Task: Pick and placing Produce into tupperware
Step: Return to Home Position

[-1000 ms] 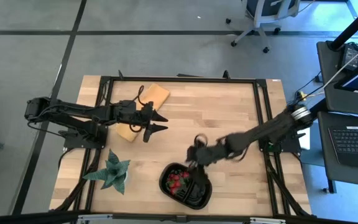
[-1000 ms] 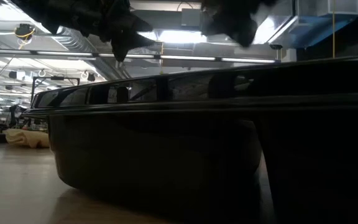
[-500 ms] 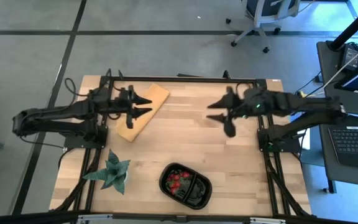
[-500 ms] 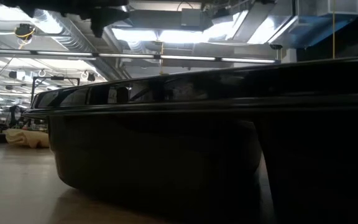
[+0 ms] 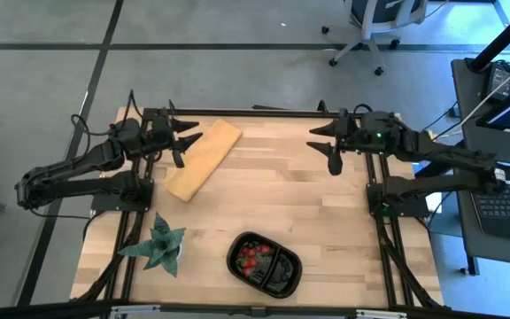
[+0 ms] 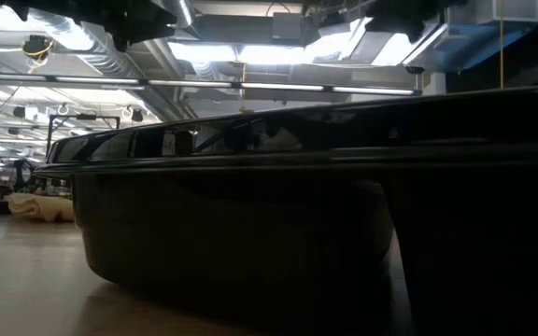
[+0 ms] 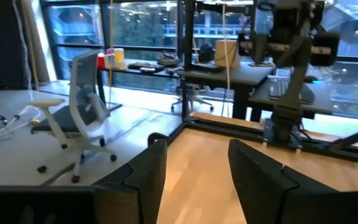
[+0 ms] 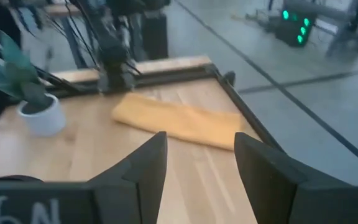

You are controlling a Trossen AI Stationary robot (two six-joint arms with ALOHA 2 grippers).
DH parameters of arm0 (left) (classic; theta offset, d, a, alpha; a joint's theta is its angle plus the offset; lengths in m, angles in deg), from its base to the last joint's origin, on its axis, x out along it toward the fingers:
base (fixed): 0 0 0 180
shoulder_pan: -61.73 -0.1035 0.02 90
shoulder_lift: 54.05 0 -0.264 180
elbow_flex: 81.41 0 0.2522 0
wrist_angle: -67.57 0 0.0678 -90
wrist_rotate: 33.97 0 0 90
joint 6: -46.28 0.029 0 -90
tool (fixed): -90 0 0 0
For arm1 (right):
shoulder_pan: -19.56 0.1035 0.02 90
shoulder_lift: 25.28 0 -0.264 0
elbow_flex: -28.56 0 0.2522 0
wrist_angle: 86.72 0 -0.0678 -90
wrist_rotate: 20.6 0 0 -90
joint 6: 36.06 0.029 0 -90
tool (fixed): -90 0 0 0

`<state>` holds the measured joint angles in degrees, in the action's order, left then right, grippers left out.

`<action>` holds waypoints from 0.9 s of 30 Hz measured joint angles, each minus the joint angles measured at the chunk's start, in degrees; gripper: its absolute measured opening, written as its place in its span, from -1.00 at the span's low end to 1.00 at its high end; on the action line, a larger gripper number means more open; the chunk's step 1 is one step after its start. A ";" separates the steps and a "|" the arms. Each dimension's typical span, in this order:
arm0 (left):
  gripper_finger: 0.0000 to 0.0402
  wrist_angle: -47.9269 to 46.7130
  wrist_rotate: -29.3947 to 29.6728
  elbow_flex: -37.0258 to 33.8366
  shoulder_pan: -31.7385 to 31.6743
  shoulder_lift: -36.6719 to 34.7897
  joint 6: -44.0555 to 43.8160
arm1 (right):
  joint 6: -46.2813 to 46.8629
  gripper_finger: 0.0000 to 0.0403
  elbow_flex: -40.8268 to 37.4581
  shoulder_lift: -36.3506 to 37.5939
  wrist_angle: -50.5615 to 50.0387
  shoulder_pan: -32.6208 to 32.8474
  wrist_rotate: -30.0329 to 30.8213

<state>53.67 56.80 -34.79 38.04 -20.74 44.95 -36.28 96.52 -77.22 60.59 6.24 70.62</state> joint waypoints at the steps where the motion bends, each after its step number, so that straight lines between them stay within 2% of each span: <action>1: -0.17 0.00 0.03 0.00 -0.33 -0.17 0.00 | 0.11 -0.07 -2.56 1.55 2.41 -0.84 -1.31; 7: -0.17 -0.44 -0.09 -1.05 -1.82 -0.11 -0.12 | 2.82 -0.07 -15.37 10.77 11.55 -5.48 -2.89; 12: -0.17 6.92 -0.38 -8.18 -1.91 -2.23 -2.36 | 4.89 -0.07 -22.90 18.52 15.75 -7.83 -6.42; 16: -0.17 11.36 -0.14 -13.69 -1.91 -5.78 -4.36 | 7.58 -0.07 -26.84 24.41 16.09 -8.80 -7.42; 24: -0.17 11.82 0.30 -19.53 -1.91 -14.30 -7.82 | 10.91 -0.07 -32.23 36.34 14.88 -8.96 -7.38; 27: -0.17 11.06 2.13 -21.41 -1.91 -17.45 -9.13 | 12.42 -0.07 -32.99 40.07 13.25 -8.96 -7.33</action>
<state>64.73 58.93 -56.19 36.13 -38.19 35.82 -23.87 63.52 -37.15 73.84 -2.72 63.30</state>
